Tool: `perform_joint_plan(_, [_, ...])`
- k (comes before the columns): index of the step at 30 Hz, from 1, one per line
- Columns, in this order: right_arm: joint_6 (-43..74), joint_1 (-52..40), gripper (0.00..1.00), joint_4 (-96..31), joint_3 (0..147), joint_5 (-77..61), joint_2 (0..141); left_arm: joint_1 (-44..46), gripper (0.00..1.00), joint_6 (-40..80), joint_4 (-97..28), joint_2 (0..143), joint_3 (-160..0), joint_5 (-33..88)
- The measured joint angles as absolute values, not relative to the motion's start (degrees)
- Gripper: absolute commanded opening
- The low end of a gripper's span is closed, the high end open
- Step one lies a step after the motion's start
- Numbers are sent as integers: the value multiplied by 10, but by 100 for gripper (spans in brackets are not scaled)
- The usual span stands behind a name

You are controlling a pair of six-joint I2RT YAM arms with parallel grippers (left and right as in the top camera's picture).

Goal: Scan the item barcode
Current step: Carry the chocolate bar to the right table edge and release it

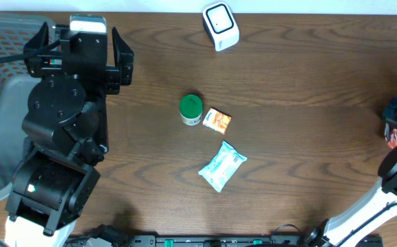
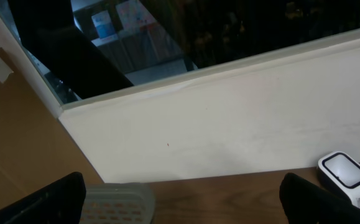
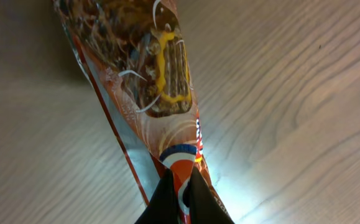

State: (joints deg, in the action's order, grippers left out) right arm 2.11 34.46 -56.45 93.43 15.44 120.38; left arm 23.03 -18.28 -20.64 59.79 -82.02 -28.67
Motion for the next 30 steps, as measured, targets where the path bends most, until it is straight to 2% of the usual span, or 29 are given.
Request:
perform_joint_plan(1, [21, 351, 8, -550, 921, 154, 1204, 230, 100, -183, -207, 598, -820, -287])
perform_joint_plan(2, [21, 357, 20, -538, 910, 154, 1204, 230, 100, -183, -207, 598, -820, -287])
perform_joint_plan(3, [20, 362, 49, -532, 902, 153, 1205, 230, 100, -183, -207, 598, -820, -287])
perform_joint_plan(4, [17, 367, 87, -528, 896, 150, 1205, 230, 100, -183, -206, 598, -820, -287])
perform_joint_plan(5, [19, 371, 98, -525, 892, 145, 1205, 230, 100, -183, -207, 598, -820, -287])
perform_joint_plan(13, [15, 372, 99, -578, 927, 102, 1205, 230, 100, -183, -207, 598, -820, -287])
perform_joint_plan(19, [23, 362, 99, -658, 1032, -54, 1180, 230, 100, -183, -206, 598, -820, -287])
perform_joint_plan(20, [27, 350, 99, -670, 1043, -130, 1156, 230, 100, -183, -207, 598, -820, -287])
perform_joint_plan(24, [21, 305, 99, -698, 1052, -284, 1119, 230, 100, -183, -207, 598, -820, -287])
perform_joint_plan(30, [-80, 176, 99, -741, 1000, -381, 1116, 230, 100, -183, -207, 598, -820, -287])
